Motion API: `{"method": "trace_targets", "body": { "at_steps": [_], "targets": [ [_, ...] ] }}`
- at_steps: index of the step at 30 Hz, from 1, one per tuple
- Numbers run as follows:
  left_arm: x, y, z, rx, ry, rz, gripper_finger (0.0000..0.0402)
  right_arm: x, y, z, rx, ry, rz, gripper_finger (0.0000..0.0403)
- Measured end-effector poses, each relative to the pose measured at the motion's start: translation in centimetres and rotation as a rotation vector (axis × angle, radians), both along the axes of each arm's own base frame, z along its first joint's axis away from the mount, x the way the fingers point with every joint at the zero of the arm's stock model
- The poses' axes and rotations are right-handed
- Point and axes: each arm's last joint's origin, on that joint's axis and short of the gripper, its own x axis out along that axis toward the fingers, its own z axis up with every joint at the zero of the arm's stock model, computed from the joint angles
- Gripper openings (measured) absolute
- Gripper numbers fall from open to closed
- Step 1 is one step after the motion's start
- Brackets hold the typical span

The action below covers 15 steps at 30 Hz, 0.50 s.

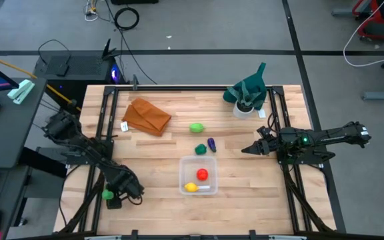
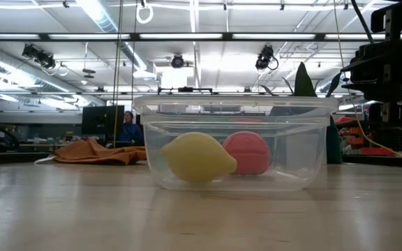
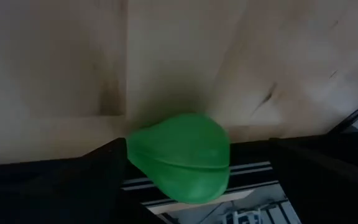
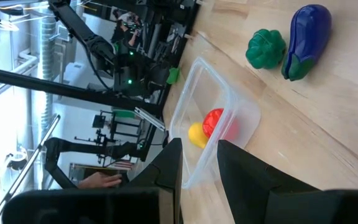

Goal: Pick and placing Produce into tupperware
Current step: Put the pear into the transparent bin

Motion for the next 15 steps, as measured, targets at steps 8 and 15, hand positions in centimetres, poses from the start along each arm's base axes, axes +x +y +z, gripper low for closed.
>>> {"method": "trace_targets", "body": {
  "at_steps": [8,15],
  "targets": [
    [-0.4,0.3,-0.6,-0.010,0.003,-0.016,0.0399,0.0,0.0,0.0,0.000,0.000,0.000,0.0068],
    [-1.5,1.2,-1.8,0.012,0.044,-0.013,0.0399,0.0,0.0,0.0,0.000,0.000,0.000,0.0068]
  ]
}}
